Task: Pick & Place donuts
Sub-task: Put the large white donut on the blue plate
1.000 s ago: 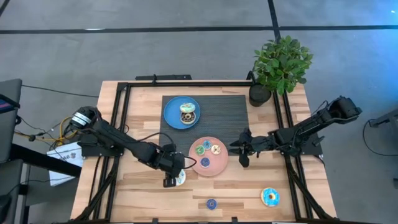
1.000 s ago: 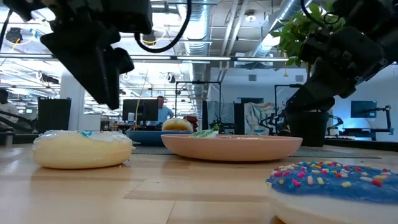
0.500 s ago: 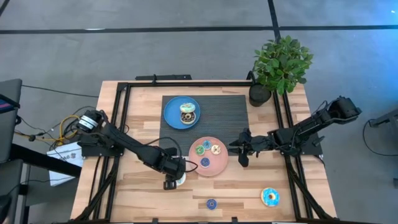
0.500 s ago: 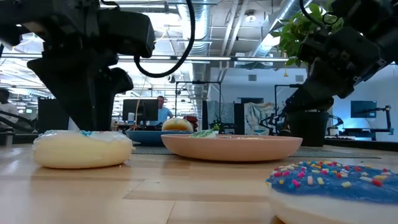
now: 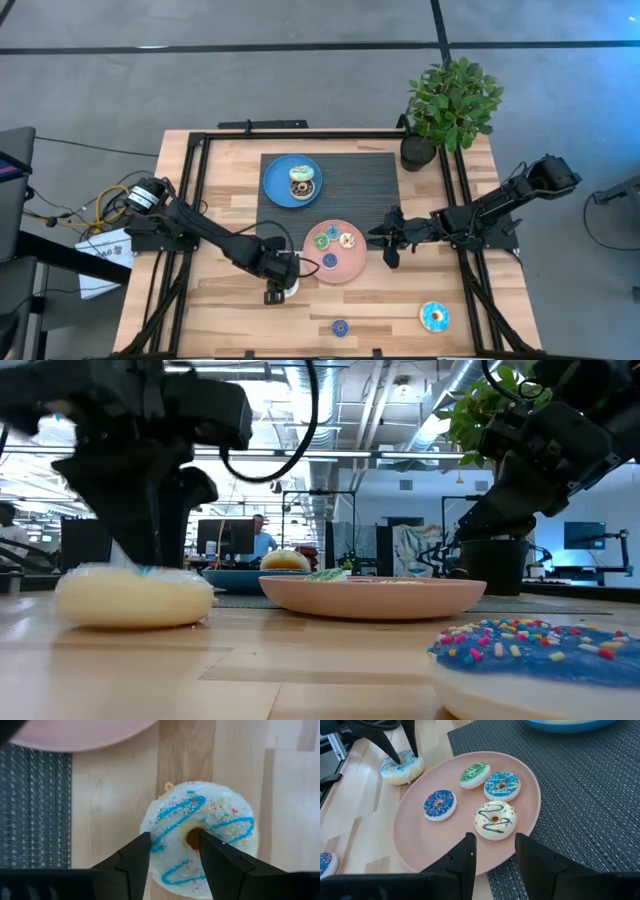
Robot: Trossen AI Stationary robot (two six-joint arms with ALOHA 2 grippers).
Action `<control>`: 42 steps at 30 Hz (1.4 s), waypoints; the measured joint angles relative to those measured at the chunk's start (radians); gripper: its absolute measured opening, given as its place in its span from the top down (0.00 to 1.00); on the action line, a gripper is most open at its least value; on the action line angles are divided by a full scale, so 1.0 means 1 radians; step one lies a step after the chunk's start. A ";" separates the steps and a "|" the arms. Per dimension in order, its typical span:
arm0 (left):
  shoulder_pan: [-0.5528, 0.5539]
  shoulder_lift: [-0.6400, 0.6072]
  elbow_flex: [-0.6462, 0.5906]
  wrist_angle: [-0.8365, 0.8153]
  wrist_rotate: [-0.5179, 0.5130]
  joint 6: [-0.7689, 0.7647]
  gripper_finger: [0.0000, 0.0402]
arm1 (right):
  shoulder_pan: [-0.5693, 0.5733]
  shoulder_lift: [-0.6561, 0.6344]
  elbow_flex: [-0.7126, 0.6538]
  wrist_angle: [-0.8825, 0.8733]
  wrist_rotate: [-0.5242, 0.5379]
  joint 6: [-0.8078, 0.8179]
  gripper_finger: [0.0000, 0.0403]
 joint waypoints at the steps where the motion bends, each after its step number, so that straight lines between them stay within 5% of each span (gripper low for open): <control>1: 0.001 0.000 0.013 -0.013 0.000 0.000 0.60 | 0.000 0.000 0.000 0.000 0.000 0.000 0.69; 12: 0.002 0.004 0.056 -0.109 0.014 -0.011 0.58 | 0.000 0.000 0.000 0.000 -0.001 0.000 0.69; 28: 0.013 0.004 0.056 -0.108 -0.003 -0.005 0.35 | 0.000 0.000 0.000 0.000 -0.001 0.000 0.69; 42: 0.013 0.004 -0.040 0.069 0.022 -0.024 0.34 | 0.000 0.000 0.000 0.000 -0.001 0.000 0.69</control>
